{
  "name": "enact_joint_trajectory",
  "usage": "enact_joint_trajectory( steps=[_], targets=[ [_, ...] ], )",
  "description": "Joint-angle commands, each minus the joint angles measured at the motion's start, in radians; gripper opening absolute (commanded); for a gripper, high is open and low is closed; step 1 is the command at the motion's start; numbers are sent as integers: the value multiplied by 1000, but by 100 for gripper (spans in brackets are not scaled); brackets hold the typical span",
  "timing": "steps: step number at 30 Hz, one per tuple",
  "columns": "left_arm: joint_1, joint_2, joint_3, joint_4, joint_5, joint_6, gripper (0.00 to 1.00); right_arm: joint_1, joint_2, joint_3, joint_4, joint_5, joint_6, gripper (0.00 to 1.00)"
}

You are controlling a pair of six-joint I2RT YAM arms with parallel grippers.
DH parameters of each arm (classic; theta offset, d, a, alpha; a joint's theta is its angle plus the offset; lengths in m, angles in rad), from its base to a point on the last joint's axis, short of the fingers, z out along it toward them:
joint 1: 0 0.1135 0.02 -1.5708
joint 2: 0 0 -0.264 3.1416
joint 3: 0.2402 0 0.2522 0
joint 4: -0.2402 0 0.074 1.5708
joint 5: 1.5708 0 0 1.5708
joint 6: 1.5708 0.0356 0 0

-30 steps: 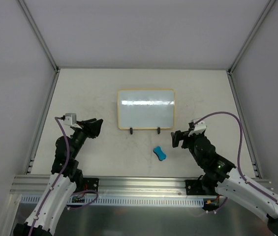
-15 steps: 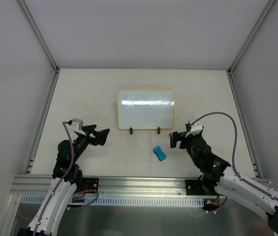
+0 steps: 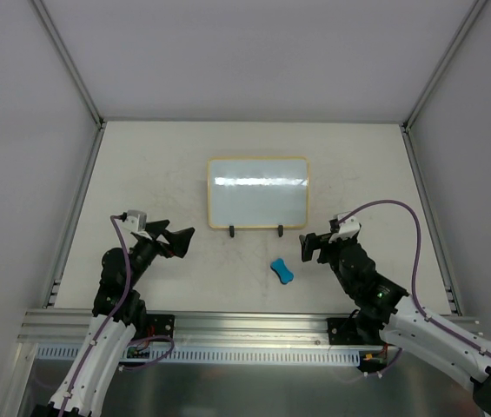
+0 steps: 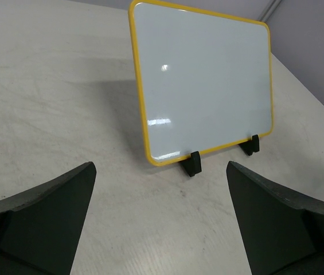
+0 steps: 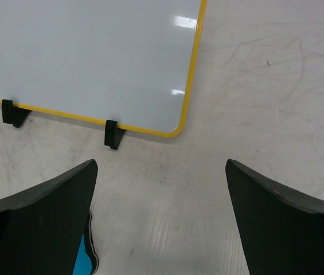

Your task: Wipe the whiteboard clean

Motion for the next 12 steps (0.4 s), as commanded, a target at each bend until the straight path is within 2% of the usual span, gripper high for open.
enact_joint_trajectory(
  steps=[1, 12],
  targets=[
    [-7, -9, -5, 10, 6, 21, 99, -6, -15, 0, 59, 25, -18, 99],
    [-7, -11, -6, 9, 0, 18, 99, -4, -33, -2, 54, 32, -19, 99]
  ],
)
